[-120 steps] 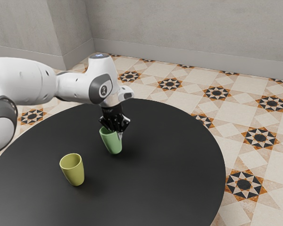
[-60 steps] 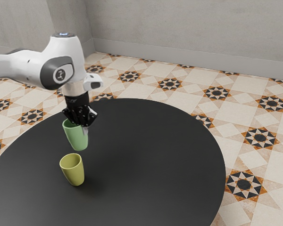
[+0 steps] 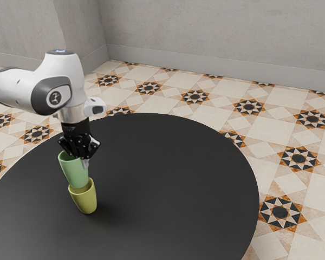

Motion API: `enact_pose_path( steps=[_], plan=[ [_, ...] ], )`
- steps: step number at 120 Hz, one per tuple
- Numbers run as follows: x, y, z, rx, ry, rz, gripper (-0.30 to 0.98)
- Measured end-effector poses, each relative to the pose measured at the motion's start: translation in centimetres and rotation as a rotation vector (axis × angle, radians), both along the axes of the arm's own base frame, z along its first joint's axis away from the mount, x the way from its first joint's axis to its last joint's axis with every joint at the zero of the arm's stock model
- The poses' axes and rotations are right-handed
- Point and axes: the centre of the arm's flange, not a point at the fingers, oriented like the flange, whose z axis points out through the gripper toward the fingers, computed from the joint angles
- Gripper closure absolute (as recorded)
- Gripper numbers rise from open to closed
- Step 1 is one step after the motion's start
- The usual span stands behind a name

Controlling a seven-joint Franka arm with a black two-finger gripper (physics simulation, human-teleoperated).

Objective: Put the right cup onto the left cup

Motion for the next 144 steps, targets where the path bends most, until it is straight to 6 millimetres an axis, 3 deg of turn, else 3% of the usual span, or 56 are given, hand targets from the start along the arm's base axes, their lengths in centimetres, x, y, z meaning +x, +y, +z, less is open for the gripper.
enact_pose_path(
  steps=[127,144],
  plan=[
    [-0.9,0.2,-2.2,0.003,-0.017,0.080,0.78],
    [-0.8,0.2,-2.2,0.000,-0.022,0.084,0.49]
  ],
)
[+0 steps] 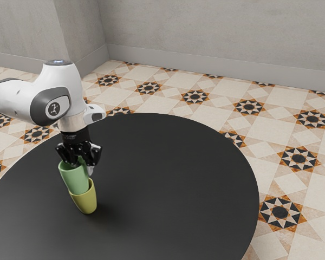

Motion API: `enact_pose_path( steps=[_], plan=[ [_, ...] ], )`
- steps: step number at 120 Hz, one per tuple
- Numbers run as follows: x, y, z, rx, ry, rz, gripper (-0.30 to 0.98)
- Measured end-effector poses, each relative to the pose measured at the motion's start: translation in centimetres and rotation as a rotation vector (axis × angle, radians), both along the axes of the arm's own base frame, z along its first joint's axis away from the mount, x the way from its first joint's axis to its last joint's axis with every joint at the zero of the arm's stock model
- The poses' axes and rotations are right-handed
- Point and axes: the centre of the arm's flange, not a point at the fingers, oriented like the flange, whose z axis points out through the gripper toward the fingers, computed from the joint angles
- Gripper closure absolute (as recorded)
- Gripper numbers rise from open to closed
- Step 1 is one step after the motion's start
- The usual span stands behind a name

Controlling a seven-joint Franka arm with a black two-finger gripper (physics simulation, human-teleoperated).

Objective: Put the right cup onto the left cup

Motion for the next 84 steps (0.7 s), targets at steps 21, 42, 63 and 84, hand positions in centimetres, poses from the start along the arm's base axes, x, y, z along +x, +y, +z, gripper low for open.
enact_pose_path(
  steps=[21,42,63,84],
  plan=[
    [0.0,0.0,0.2,-0.002,-0.006,0.003,0.23],
    [0.3,0.1,2.4,-0.009,-0.043,0.003,0.11],
    [2.8,-0.8,10.6,-0.006,-0.127,-0.051,0.06],
    [6.8,-6.5,17.5,0.020,-0.210,-0.261,0.04]
  ],
)
